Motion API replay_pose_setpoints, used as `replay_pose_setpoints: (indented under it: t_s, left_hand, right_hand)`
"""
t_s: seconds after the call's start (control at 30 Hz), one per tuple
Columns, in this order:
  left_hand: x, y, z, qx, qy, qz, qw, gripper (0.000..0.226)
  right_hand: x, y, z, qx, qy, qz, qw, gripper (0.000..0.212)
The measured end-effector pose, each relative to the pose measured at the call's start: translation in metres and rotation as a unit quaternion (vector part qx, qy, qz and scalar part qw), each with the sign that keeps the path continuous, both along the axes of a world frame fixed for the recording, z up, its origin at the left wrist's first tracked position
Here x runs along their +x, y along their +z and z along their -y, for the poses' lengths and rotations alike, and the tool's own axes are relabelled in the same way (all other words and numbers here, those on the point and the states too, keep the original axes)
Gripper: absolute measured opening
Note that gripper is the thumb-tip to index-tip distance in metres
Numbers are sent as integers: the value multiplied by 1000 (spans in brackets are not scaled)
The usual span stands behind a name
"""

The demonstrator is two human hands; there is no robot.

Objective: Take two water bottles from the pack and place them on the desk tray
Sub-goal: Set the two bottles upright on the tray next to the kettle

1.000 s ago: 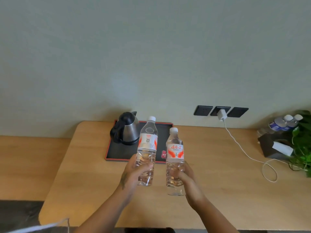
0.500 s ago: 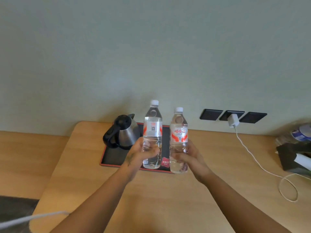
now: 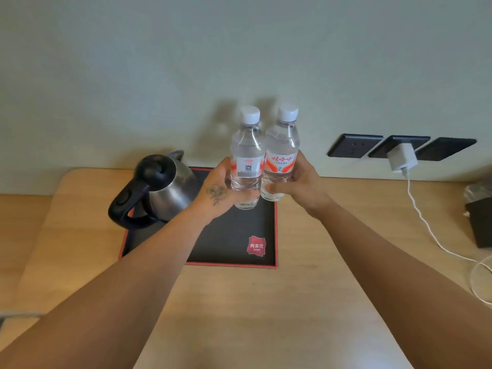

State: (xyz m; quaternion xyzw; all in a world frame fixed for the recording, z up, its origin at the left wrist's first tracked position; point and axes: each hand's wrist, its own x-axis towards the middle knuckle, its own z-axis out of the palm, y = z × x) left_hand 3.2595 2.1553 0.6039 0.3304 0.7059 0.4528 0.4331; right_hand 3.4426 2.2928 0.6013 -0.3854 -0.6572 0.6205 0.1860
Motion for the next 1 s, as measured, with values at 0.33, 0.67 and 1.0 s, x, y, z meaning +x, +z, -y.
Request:
replay_pose_setpoints:
  t_s: [0.33,0.67,1.0]
  left_hand:
    - [-21,-82,-20,8,20,-47,999,76]
    - [-19,-105,-34,33,29,-62,997,75]
    - [-21,-100,-33,51,3,-104,993,74]
  right_hand:
    - [-24,-78,-15,30,-9,1,999,82]
    - [-23,-102,-20,20,-19,34,999,85]
    - [-23,-94,-18,45,-7,97,994,82]
